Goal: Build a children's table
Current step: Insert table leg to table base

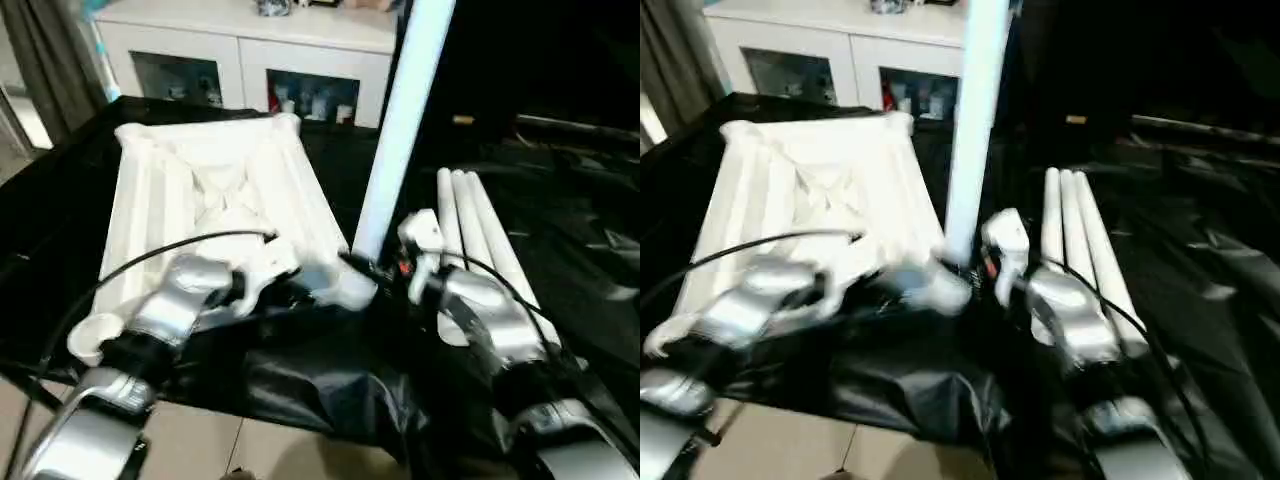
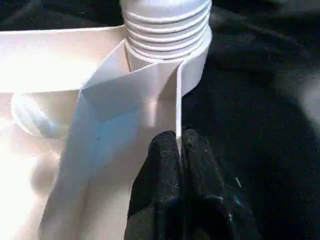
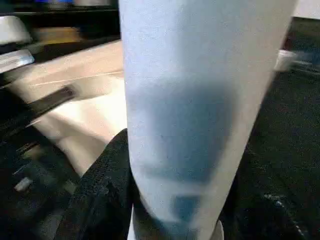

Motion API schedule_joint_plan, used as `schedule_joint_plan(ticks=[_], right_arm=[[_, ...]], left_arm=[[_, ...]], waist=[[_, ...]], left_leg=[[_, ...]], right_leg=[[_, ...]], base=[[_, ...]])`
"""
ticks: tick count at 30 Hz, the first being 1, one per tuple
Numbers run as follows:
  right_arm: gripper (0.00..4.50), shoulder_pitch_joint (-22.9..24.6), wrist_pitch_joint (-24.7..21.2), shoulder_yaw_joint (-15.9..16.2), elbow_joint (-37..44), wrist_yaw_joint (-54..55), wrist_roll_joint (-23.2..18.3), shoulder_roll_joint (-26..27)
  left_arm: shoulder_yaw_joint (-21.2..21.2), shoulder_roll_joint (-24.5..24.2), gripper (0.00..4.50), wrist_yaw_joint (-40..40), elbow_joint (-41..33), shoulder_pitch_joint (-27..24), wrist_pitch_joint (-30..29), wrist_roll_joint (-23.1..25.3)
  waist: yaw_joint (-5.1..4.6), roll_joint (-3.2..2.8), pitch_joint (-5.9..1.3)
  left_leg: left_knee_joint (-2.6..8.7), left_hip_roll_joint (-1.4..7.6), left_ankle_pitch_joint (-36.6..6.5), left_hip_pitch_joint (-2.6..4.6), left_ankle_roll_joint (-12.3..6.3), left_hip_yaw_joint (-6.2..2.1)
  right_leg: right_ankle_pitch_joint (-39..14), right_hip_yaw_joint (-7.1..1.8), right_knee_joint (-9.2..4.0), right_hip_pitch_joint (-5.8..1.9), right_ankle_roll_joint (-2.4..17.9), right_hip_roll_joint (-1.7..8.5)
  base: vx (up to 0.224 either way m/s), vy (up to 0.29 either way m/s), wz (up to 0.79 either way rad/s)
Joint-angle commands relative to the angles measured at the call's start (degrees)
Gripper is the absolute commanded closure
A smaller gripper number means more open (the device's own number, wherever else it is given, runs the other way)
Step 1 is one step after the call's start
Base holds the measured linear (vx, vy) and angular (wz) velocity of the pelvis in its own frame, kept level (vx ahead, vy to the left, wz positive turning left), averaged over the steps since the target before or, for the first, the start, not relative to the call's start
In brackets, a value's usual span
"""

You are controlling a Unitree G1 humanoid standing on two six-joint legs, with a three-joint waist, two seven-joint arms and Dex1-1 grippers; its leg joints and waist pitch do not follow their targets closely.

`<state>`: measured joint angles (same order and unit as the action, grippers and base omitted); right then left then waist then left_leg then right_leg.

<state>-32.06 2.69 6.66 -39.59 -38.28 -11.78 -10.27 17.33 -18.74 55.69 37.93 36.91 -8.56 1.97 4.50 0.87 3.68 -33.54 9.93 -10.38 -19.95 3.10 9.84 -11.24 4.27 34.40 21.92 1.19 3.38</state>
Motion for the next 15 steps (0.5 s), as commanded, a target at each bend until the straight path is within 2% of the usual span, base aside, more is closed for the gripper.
schedule_joint_plan(ticks=[1, 2, 3, 4, 5, 6, 7, 8, 9, 10, 11, 12, 13, 14, 15], right_arm=[[2.62, 2.23, -6.78, -0.40, -11.13, 10.06, 5.27, -0.13], [2.62, -0.09, -7.93, -1.36, -14.52, 16.58, 5.01, 2.33], [2.62, -0.86, -8.13, -1.62, -15.59, 18.58, 4.93, 3.15], [2.62, -0.86, -8.13, -1.62, -15.59, 18.58, 4.93, 3.15], [2.62, -3.76, -8.13, -2.66, -19.39, 24.62, 4.11, 6.30], [2.62, -4.12, -8.08, -2.82, -19.86, 25.26, 3.95, 6.70], [2.62, -6.40, -7.56, -3.96, -22.72, 29.68, 3.24, 9.12], [2.62, -6.67, -7.49, -4.14, -23.04, 30.23, 3.18, 9.41], [2.62, -7.33, -7.35, -4.65, -23.80, 31.42, 2.95, 10.17], [2.62, -7.33, -7.35, -4.65, -23.80, 31.42, 2.95, 10.17], [2.62, -8.47, -6.88, -5.25, -25.29, 33.61, 3.29, 11.15], [2.62, -8.86, -6.63, -5.30, -25.83, 33.87, 3.49, 11.44], [2.62, -9.45, -6.25, -5.29, -26.75, 34.45, 4.06, 11.73], [2.62, -9.62, -6.11, -5.33, -27.08, 34.45, 4.19, 11.82], [2.62, -9.77, -5.93, -5.65, -27.45, 34.50, 4.07, 12.01]], left_arm=[[-2.90, 1.27, 4.50, -4.77, 0.14, 2.70, -2.97, -0.61], [-3.53, 3.92, 4.50, -9.30, 0.93, 3.97, -5.99, -0.42], [-3.74, 4.83, 4.50, -10.99, 1.26, 4.41, -7.02, -0.29], [-3.74, 4.83, 4.50, -10.99, 1.26, 4.41, -7.02, -0.29], [-4.65, 8.51, 4.50, -17.16, 3.13, 6.14, -10.27, 0.03], [-4.80, 8.97, 4.50, -17.96, 3.42, 6.36, -10.62, 0.06], [-5.52, 11.84, 4.50, -22.58, 5.48, 7.71, -12.21, 0.37], [-5.57, 12.15, 4.50, -23.13, 5.72, 7.85, -12.32, 0.45], [-5.73, 12.94, 4.50, -24.62, 6.35, 8.17, -12.50, 0.65], [-5.73, 12.94, 4.50, -24.62, 6.35, 8.17, -12.50, 0.65], [-5.69, 13.82, 4.50, -26.44, 6.59, 8.37, -13.24, 1.23], [-5.67, 13.99, 4.50, -26.96, 6.42, 8.29, -13.62, 1.45], [-5.66, 14.08, 4.50, -27.54, 6.17, 8.15, -14.28, 1.62], [-5.72, 14.03, 4.50, -27.85, 6.13, 8.11, -14.47, 1.64], [-5.80, 13.87, 4.50, -27.96, 6.01, 8.03, -14.69, 1.65]], waist=[[-0.58, -0.80, -1.86], [-1.07, -1.16, -1.80], [-1.73, -1.58, -1.83], [-1.97, -1.44, -1.87], [-2.15, -1.58, -1.67], [-2.38, -1.91, -1.46], [-2.68, -1.93, -1.30], [-2.83, -2.37, -0.89], [-2.58, -2.81, -0.80], [-1.88, -2.80, -1.18], [0.39, -0.98, -1.56], [0.60, 0.93, -1.36], [-0.39, 2.85, 0.01], [0.67, 1.87, -1.03], [1.54, 1.33, -2.05]], left_leg=[[5.19, 3.44, -30.59, 1.45, 2.66, -2.94], [5.56, 3.49, -31.52, 1.15, 2.71, -3.24], [5.85, 3.69, -33.42, 1.17, 3.25, -3.45], [6.01, 3.75, -34.66, 1.26, 3.23, -3.59], [6.16, 3.77, -36.28, 1.10, 3.05, -3.65], [6.15, 3.78, -39.09, 1.86, 3.25, -3.75], [6.39, 3.93, -41.02, 2.24, 3.19, -3.62], [7.27, 4.37, -45.74, 2.31, 3.43, -3.65], [9.07, 5.05, -48.39, 1.04, 3.81, -3.35], [11.08, 6.19, -49.49, -1.21, 3.60, -3.33], [13.64, 5.67, -49.02, -1.72, 2.09, 0.62], [10.57, 3.75, -43.16, 1.43, 2.88, 1.11], [-6.62, -0.79, -23.64, 9.17, 0.68, 0.61], [-3.85, -0.53, -11.28, -0.49, -1.54, -2.85], [-0.98, 0.56, -9.34, -2.21, -0.46, -3.77]], right_leg=[[-41.09, -2.35, -7.52, -0.39, 3.79, 6.45], [-39.45, -1.79, -7.69, -0.78, 3.94, 6.35], [-36.48, -1.12, -7.55, -0.92, 4.65, 6.11], [-35.73, -0.53, -7.80, -1.24, 4.32, 5.96], [-35.04, -0.11, -7.92, -1.44, 3.80, 6.09], [-34.98, 0.76, -8.33, -1.10, 3.66, 5.97], [-34.60, 1.25, -8.54, -1.03, 3.51, 5.55], [-32.89, 2.91, -8.17, -1.44, 2.74, 4.83], [-29.26, 2.93, -5.75, -2.64, 3.11, 3.90], [-21.94, 1.51, 0.00, -5.00, 3.85, 3.58], [-12.97, -1.05, 5.37, -4.39, 3.59, 2.14], [-27.55, -3.10, 0.86, -0.71, 2.15, 3.05], [-64.23, -2.49, -13.71, 9.16, -0.51, 9.38], [-62.57, -6.62, -9.76, -2.51, -0.14, 12.56], [-53.95, -5.58, -7.19, -5.29, -0.18, 11.86]], base=[[-0.050, 0.026, -0.13], [-0.050, 0.035, -0.14], [-0.050, 0.035, -0.14], [-0.053, 0.042, -0.17], [0.000, 0.000, 0.00], [0.000, 0.000, 0.00], [0.000, 0.000, 0.00], [0.000, 0.000, 0.00], [0.000, 0.000, 0.00], [-0.089, 0.001, 0.10], [-0.037, -0.092, 0.26], [-0.037, -0.092, 0.26], [0.079, -0.164, 0.13], [0.156, -0.050, -0.39], [0.156, -0.050, -0.39]])
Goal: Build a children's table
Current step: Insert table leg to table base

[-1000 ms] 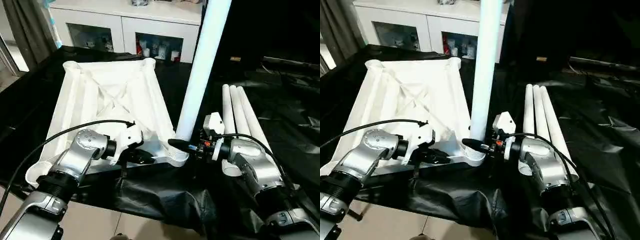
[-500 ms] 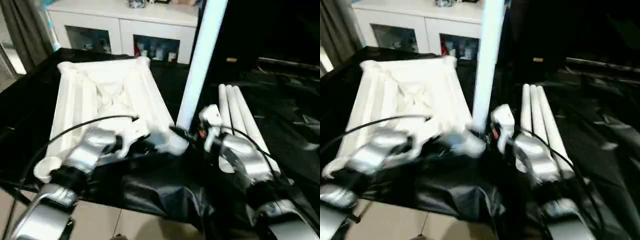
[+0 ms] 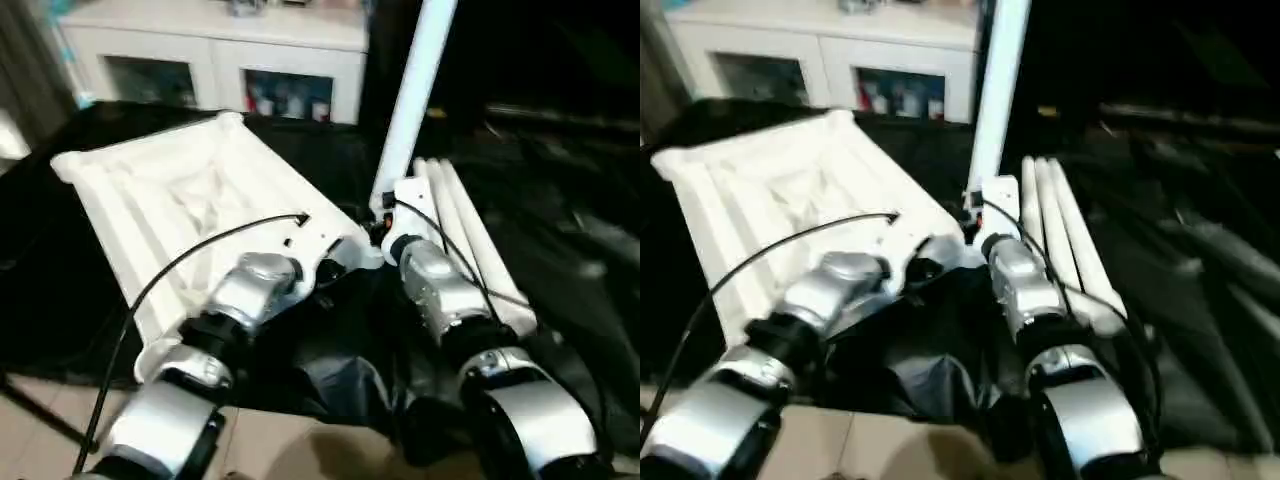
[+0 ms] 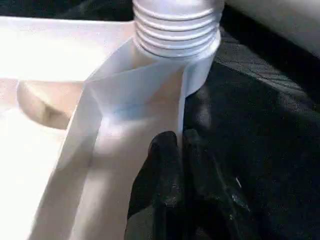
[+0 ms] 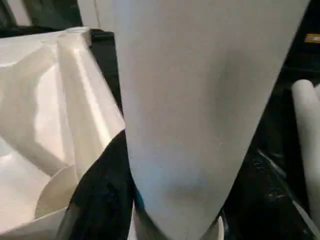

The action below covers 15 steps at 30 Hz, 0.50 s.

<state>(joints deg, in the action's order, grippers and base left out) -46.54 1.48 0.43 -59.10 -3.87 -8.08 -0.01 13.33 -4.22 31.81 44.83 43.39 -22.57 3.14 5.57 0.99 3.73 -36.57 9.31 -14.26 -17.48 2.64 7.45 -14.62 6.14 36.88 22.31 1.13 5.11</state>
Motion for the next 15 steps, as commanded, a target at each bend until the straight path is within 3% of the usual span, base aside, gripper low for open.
schedule_joint_plan(ticks=[1, 2, 3, 4, 5, 6, 7, 8, 9, 12, 15], right_arm=[[2.62, 4.71, -4.71, 0.59, -7.95, 0.09, 0.37, 1.75], [2.62, 4.49, -4.48, 0.32, -8.43, 0.29, 0.39, 1.90], [2.62, 4.44, -4.41, 0.29, -8.53, 0.35, 0.44, 1.93], [2.62, 4.12, -3.93, 0.08, -9.15, 0.58, 0.81, 2.15], [2.62, 4.09, -3.85, 0.04, -9.20, 0.58, 0.86, 2.19], [2.62, 4.02, -3.53, -0.06, -9.32, 0.47, 1.06, 2.36], [2.62, 3.93, -3.39, -0.27, -9.42, 0.47, 1.13, 2.48], [2.62, 3.74, -3.18, -0.52, -9.76, 0.54, 1.26, 2.58], [2.62, 3.59, -2.99, -0.75, -9.98, 0.52, 1.29, 2.68], [2.62, 3.39, -2.38, -1.04, -10.09, -0.10, 1.26, 2.87], [2.62, 3.17, -1.63, -1.51, -10.06, -1.78, 1.03, 3.09]], left_arm=[[-1.80, -0.65, 4.50, -4.08, -0.89, 1.55, -0.68, 0.49], [-1.88, -0.59, 4.50, -4.28, -0.77, 1.62, -0.78, 0.52], [-1.91, -0.59, 4.50, -4.33, -0.72, 1.65, -0.80, 0.52], [-1.99, -0.58, 4.50, -4.55, -0.32, 1.87, -0.86, 0.56], [-2.00, -0.59, 4.50, -4.56, -0.24, 1.90, -0.87, 0.55], [-1.99, -0.66, 4.50, -4.62, 0.12, 2.05, -0.83, 0.56], [-1.89, -0.72, 4.50, -4.65, 0.26, 2.14, -0.79, 0.66], [-1.88, -0.72, 4.50, -4.73, 0.30, 2.17, -0.81, 0.79], [-1.93, -0.74, 4.50, -4.74, 0.37, 2.21, -0.82, 0.85], [-1.90, -1.09, 4.50, -4.49, 0.56, 2.29, -0.63, 1.01], [-1.80, -1.46, 4.50, -4.31, 0.42, 2.31, -0.69, 1.00]], waist=[[0.67, 0.24, -3.08], [-0.64, 0.06, -2.98], [-0.84, -0.11, -2.94], [-1.33, -0.32, -2.37], [-1.58, 0.04, -2.17], [-1.62, -0.10, -2.15], [-1.73, -0.31, -2.17], [-1.89, -0.07, -2.35], [-1.91, -0.24, -2.36], [-1.97, -0.23, -2.61], [-2.06, -0.46, -2.46]], left_leg=[[6.56, 2.99, -2.30, -1.63, 0.62, -0.94], [7.31, 3.69, -5.50, 0.08, 0.18, -0.55], [7.61, 3.67, -7.80, 0.02, 0.17, -0.13], [8.11, 3.64, -14.93, -0.18, 0.32, 0.41], [8.07, 3.30, -18.70, -0.24, 0.39, 0.52], [7.84, 2.79, -22.66, 0.12, 0.89, 0.31], [7.95, 2.85, -23.35, -0.01, 0.95, -0.12], [8.17, 2.89, -22.53, -0.27, 0.85, -0.26], [8.28, 2.88, -21.93, -0.26, 0.76, -0.28], [8.66, 2.84, -16.83, -0.74, -0.37, 0.09], [8.81, 3.02, -17.16, -0.97, -0.13, 0.01]], right_leg=[[-26.17, -4.75, -7.70, -2.73, 2.29, 5.34], [-10.27, -4.35, -5.83, -1.05, 6.92, 3.08], [-7.80, -4.42, -5.83, -1.33, 8.81, 3.22], [-12.26, -4.49, -6.78, -1.20, 10.88, 3.26], [-18.56, -4.18, -7.51, -1.24, 9.91, 3.23], [-29.50, -3.74, -8.94, -0.85, 6.65, 3.82], [-34.03, -3.51, -9.72, -0.71, 4.13, 4.19], [-34.66, -3.32, -10.10, -0.90, 2.71, 4.26], [-34.14, -3.29, -10.19, -0.93, 2.53, 4.28], [-30.74, -3.27, -10.45, -1.39, 3.27, 4.23], [-30.74, -3.15, -10.43, -1.31, 3.69, 4.19]], base=[[0.096, 0.035, -0.21], [-0.016, -0.025, 0.25], [-0.016, -0.025, 0.25], [0.000, 0.000, 0.00], [0.000, 0.000, 0.00], [0.000, 0.000, 0.00], [0.000, 0.000, 0.00], [0.000, 0.000, 0.00], [0.000, 0.000, 0.00], [0.000, 0.000, 0.00], [0.000, 0.000, 0.00]])
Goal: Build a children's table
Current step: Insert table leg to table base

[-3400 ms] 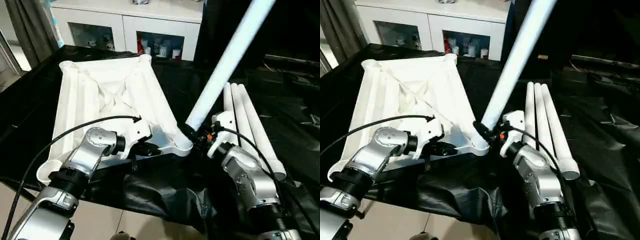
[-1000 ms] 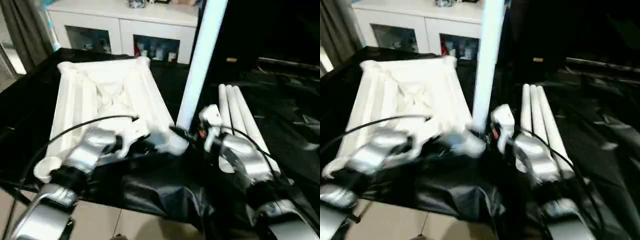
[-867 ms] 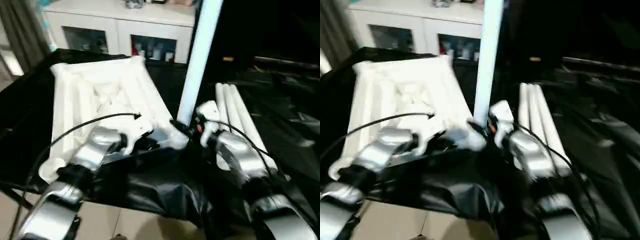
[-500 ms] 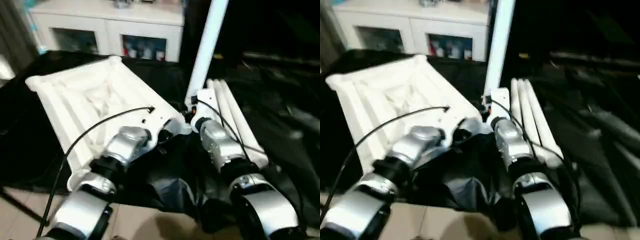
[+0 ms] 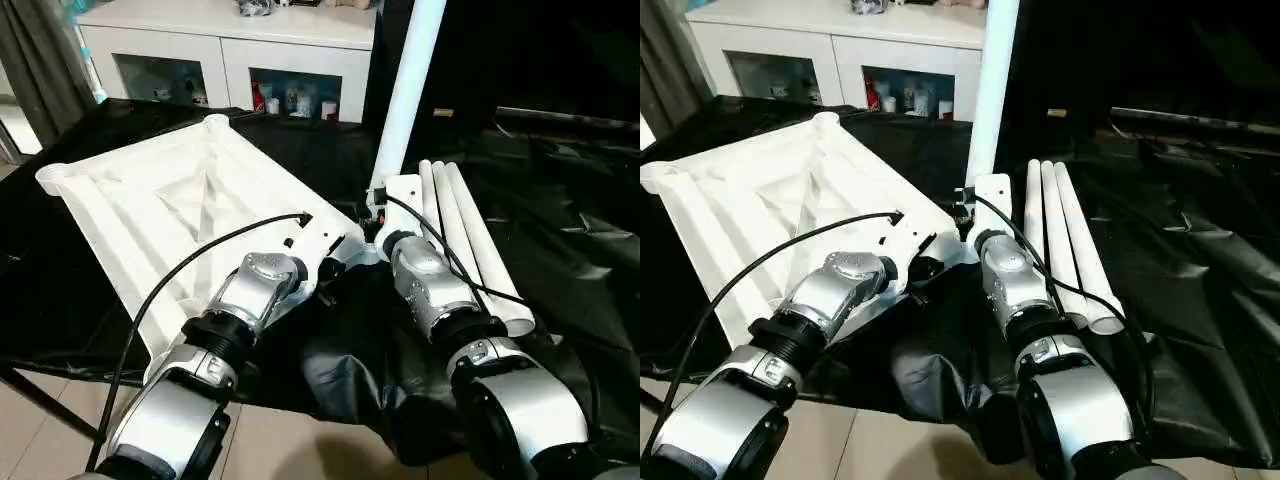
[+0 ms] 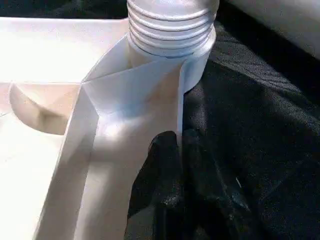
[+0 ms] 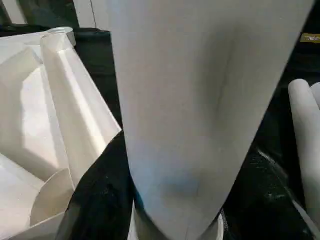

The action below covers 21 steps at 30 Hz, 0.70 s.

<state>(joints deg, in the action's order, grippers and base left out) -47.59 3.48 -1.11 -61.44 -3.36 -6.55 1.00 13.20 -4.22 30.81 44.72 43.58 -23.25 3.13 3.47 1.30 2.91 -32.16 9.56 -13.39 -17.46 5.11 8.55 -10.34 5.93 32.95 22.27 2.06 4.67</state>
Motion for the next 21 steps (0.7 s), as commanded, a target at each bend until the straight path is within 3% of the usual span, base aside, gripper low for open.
schedule_joint_plan(ticks=[1, 5, 8, 9, 10, 12, 14, 16, 19, 21], right_arm=[[2.62, 4.14, -3.44, -0.15, -7.67, -3.42, -0.66, 2.23], [2.62, 3.83, -2.22, 0.37, -7.47, -4.43, 0.61, 2.40], [2.62, 3.49, -1.84, -0.05, -7.38, -5.57, 0.51, 2.56], [2.06, 3.26, -1.66, -0.06, -7.38, -6.23, 0.70, 2.52], [1.92, 3.19, -1.59, -0.13, -7.41, -6.29, 0.83, 2.51], [1.89, 2.96, -1.43, -0.59, -7.35, -7.17, 0.64, 2.50], [1.60, 2.69, -1.35, -0.90, -7.28, -7.73, 0.56, 2.46], [1.45, 2.46, -1.20, -1.10, -7.33, -7.82, 0.59, 2.38], [1.28, 2.22, -0.73, -1.28, -7.44, -7.75, 0.78, 2.21], [1.03, 2.08, -0.28, -1.67, -7.43, -7.88, 0.58, 2.19]], left_arm=[[-1.67, -1.57, 4.50, -3.24, 0.56, 2.12, 0.04, 1.00], [-1.67, -2.03, 4.50, -2.88, 0.76, 2.16, 0.54, 1.06], [-1.71, -2.30, 4.50, -2.42, 0.76, 2.19, 1.06, 0.97], [-1.75, -2.44, 4.50, -2.00, 0.63, 2.19, 1.32, 0.81], [-1.74, -2.49, 4.50, -1.88, 0.59, 2.18, 1.38, 0.77], [-1.64, -2.63, 4.50, -1.54, 0.35, 2.12, 1.47, 0.73], [-1.54, -2.83, 4.50, -1.06, -0.32, 1.91, 1.29, 0.62], [-1.40, -2.94, 4.50, -0.64, -0.60, 1.75, 1.38, 0.55], [-1.20, -3.03, 4.50, -0.17, -0.46, 1.64, 1.93, 0.43], [-1.05, -3.06, 4.50, 0.12, -0.90, 1.40, 1.93, 0.38]], waist=[[-0.06, -0.79, -1.64], [-0.30, -0.82, -1.63], [-0.35, -0.83, -1.86], [-0.34, -0.95, -1.89], [-0.43, -0.91, -1.92], [-0.53, -0.92, -1.96], [-0.71, -0.79, -2.02], [-0.74, -0.91, -2.12], [-0.64, -1.20, -2.29], [-0.56, -1.07, -2.40]], left_leg=[[4.44, 2.82, -18.73, -1.10, -2.49, -1.17], [4.49, 2.82, -20.61, -1.02, -2.27, -1.36], [4.56, 2.94, -19.54, -1.23, -2.45, -1.36], [4.66, 3.07, -18.58, -1.54, -2.53, -1.40], [4.63, 3.12, -17.79, -1.67, -2.61, -1.30], [4.52, 3.08, -17.35, -1.78, -2.81, -1.21], [4.57, 3.18, -15.76, -2.26, -2.80, -1.23], [4.35, 3.19, -14.52, -1.92, -3.18, -0.99], [4.19, 3.36, -11.48, -2.14, -3.45, -0.69], [4.03, 3.38, -10.58, -1.95, -3.61, -0.48]], right_leg=[[-35.44, -2.90, -6.53, -1.30, 2.63, 4.67], [-37.14, -2.72, -6.82, -1.12, 2.26, 4.77], [-35.51, -2.81, -6.67, -1.27, 2.81, 4.84], [-33.88, -2.90, -6.45, -1.40, 3.32, 4.89], [-32.67, -2.99, -6.33, -1.39, 3.83, 4.89], [-32.18, -3.07, -6.21, -1.41, 4.71, 4.96], [-30.73, -3.05, -5.95, -1.82, 5.14, 5.01], [-29.42, -3.23, -5.90, -1.61, 6.13, 5.07], [-24.81, -3.45, -5.29, -1.91, 8.36, 5.06], [-22.72, -3.57, -5.00, -1.88, 9.31, 4.99]], base=[[0.000, 0.000, 0.00], [0.000, 0.000, 0.00], [0.000, 0.000, 0.00], [0.000, 0.000, 0.00], [0.000, 0.000, 0.00], [0.000, 0.000, 0.00], [0.000, 0.000, 0.00], [0.000, 0.000, 0.00], [0.000, 0.000, 0.00], [0.000, 0.000, 0.00]])
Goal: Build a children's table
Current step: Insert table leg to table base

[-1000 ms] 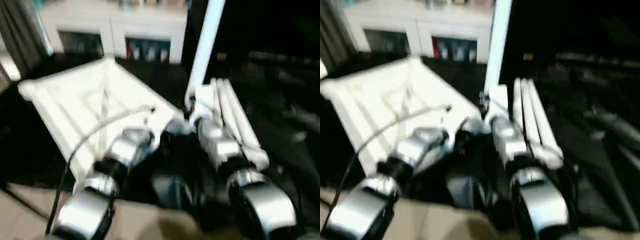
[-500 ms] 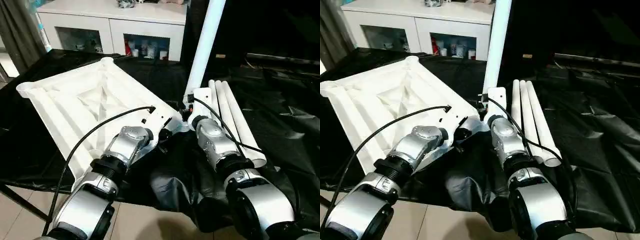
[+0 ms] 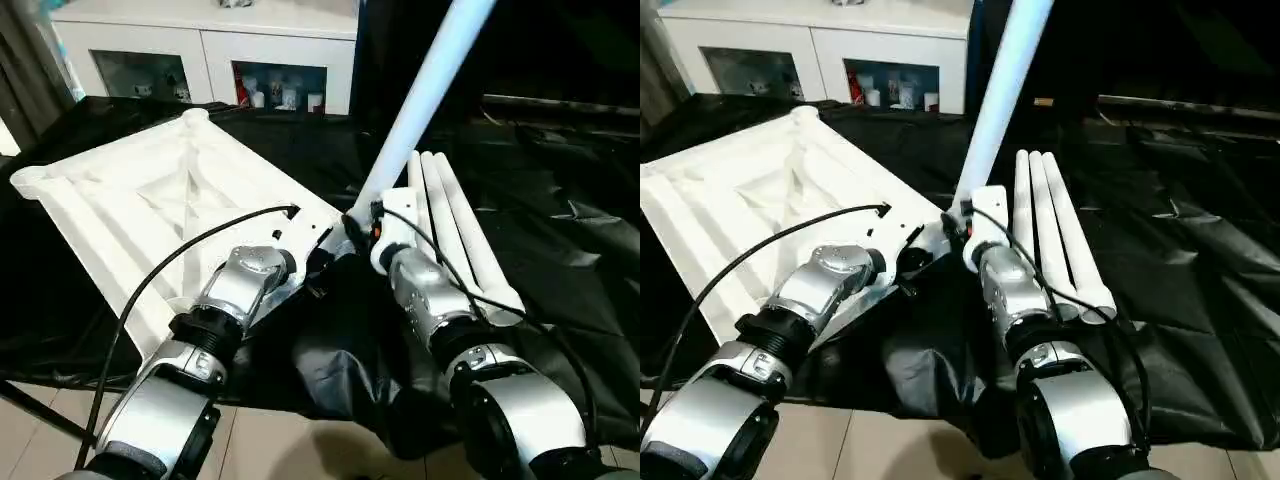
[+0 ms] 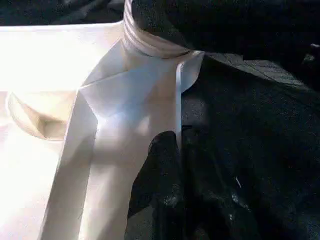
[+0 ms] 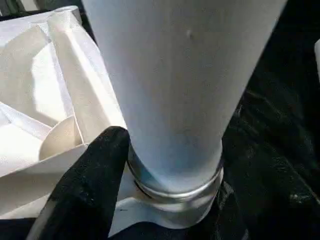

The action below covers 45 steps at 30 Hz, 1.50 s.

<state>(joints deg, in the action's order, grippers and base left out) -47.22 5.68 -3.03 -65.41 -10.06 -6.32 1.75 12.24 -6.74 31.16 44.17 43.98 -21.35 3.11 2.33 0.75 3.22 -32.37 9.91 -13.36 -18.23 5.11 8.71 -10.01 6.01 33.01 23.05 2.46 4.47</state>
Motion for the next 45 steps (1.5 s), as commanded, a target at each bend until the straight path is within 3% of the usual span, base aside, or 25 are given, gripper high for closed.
schedule_joint_plan(ticks=[1, 3, 5, 6, 10, 15, 19, 24, 30, 33, 36, 38, 41, 45], right_arm=[[0.97, 1.63, -2.25, 0.00, -3.48, -1.28, 0.20, 1.44], [0.92, 1.46, -1.64, -0.69, -3.51, -1.26, -0.09, 1.43], [0.92, 1.29, -1.37, -1.10, -3.49, -1.35, -0.27, 1.37], [0.92, 1.26, -1.30, -1.10, -3.49, -1.39, -0.23, 1.32], [1.08, 1.27, -0.43, -0.87, -3.59, -1.17, 0.18, 1.11], [1.21, 1.48, 0.63, -0.19, -3.46, -1.63, 1.58, 1.05], [1.21, 1.70, 0.79, 0.16, -3.40, -1.63, 2.15, 1.00], [1.21, 1.98, 1.51, 1.19, -3.48, -1.43, 3.57, 0.76], [1.21, 2.05, 2.64, 1.69, -2.74, -2.59, 4.90, 0.69], [1.21, 2.55, 3.53, 2.38, -0.83, -4.37, 4.96, 0.44], [1.21, 2.95, 3.84, 2.65, 0.32, -5.41, 4.83, 0.21], [1.21, 3.43, 4.17, 2.89, 1.43, -6.23, 5.07, -0.17], [1.21, 4.46, 4.71, 2.87, 3.19, -7.17, 5.29, -1.10], [1.21, 5.74, 4.81, 2.62, 5.32, -7.52, 5.03, -2.31]], left_arm=[[-0.04, -0.56, 4.50, -0.08, -0.56, 0.88, 0.00, 0.37], [0.00, -0.60, 4.50, 0.23, -0.85, 0.69, 0.02, 0.42], [0.01, -0.72, 4.50, 0.55, -1.12, 0.52, 0.02, 0.51], [0.02, -0.77, 4.50, 0.65, -1.22, 0.46, 0.01, 0.53], [0.13, -1.04, 4.50, 0.90, -1.65, 0.16, 0.01, 0.55], [0.49, -1.45, 4.50, 1.43, -3.11, -0.93, -0.22, 0.74], [0.63, -1.44, 4.50, 1.52, -3.45, -1.27, -0.17, 0.82], [1.57, -2.06, 4.50, 3.16, -3.99, -1.83, 2.07, 1.18], [5.51, -5.92, 4.50, 13.01, -7.63, -4.43, 9.82, 1.64], [9.40, -10.54, 4.50, 23.04, -11.70, -7.36, 19.11, 1.66], [10.52, -12.20, 4.50, 26.50, -12.62, -8.22, 21.13, 1.53], [11.20, -13.69, 4.50, 30.20, -13.90, -9.19, 22.75, 0.56], [11.47, -16.01, 4.50, 36.24, -16.41, -11.10, 25.34, -1.73], [11.53, -17.77, 4.50, 39.42, -17.51, -12.19, 28.30, -2.76]], waist=[[0.62, -0.59, -2.81], [0.72, -0.43, -3.31], [0.87, -0.67, -3.49], [0.89, -0.82, -3.67], [0.87, -0.83, -3.97], [0.96, -0.63, -3.99], [1.01, -0.59, -3.88], [1.00, -0.50, -3.98], [0.89, -0.67, -3.97], [1.29, -0.82, -3.90], [1.77, -1.27, -3.88], [1.65, -1.18, -3.77], [1.52, -1.45, -3.91], [1.30, -1.37, -4.01]], left_leg=[[4.15, 3.08, -10.11, -1.18, -3.74, -0.59], [3.76, 3.04, -6.34, -1.45, -4.38, -0.39], [3.60, 3.08, -3.54, -1.53, -5.10, -0.35], [3.36, 3.20, -0.99, -1.56, -5.70, -0.33], [2.98, 3.16, 1.33, -1.45, -7.77, -0.06], [2.76, 3.11, 0.84, -1.63, -8.54, 0.12], [2.78, 3.14, -0.39, -1.57, -7.80, 0.27], [2.65, 3.22, 0.04, -1.49, -7.63, 0.59], [2.49, 3.17, -0.33, -1.42, -7.63, 0.82], [2.71, 3.46, -1.70, -1.36, -6.29, 0.80], [2.80, 3.75, -3.05, -0.36, -4.62, 1.13], [3.02, 3.63, -3.61, -1.14, -3.73, 1.01], [2.97, 3.57, -3.90, -1.12, -2.56, 0.91], [2.77, 3.23, -2.73, -1.17, -2.74, 1.06]], right_leg=[[-21.93, -3.69, -4.79, -2.70, 9.60, 5.16], [-16.72, -3.76, -3.96, -3.14, 11.10, 5.19], [-12.77, -3.69, -3.48, -3.27, 12.13, 5.10], [-8.32, -3.68, -2.83, -3.39, 13.46, 5.07], [0.25, -3.62, -1.85, -3.58, 16.52, 4.84], [-1.10, -3.72, -1.91, -3.66, 16.77, 4.98], [-3.89, -3.71, -2.12, -3.51, 16.08, 4.86], [-2.99, -3.69, -1.85, -3.44, 16.00, 4.75], [-2.27, -3.91, -1.66, -3.22, 16.07, 4.79], [-4.01, -3.95, -1.61, -3.19, 15.43, 4.80], [-3.35, -3.96, -1.51, -2.39, 15.42, 4.45], [-2.79, -3.97, -1.23, -3.05, 14.88, 4.43], [-2.24, -4.09, -1.06, -3.23, 14.79, 4.65], [-0.44, -4.14, -0.92, -3.34, 15.14, 4.40]], base=[[0.000, 0.000, 0.00], [0.000, 0.000, 0.00], [0.058, -0.008, -0.01], [0.058, -0.006, -0.02], [0.000, 0.000, 0.00], [0.000, 0.000, 0.00], [0.000, 0.000, 0.00], [0.000, 0.000, 0.00], [0.000, 0.000, 0.00], [0.000, 0.000, 0.00], [0.000, 0.000, 0.00], [0.000, 0.000, 0.00], [0.000, 0.000, 0.00], [0.000, 0.000, 0.00]])
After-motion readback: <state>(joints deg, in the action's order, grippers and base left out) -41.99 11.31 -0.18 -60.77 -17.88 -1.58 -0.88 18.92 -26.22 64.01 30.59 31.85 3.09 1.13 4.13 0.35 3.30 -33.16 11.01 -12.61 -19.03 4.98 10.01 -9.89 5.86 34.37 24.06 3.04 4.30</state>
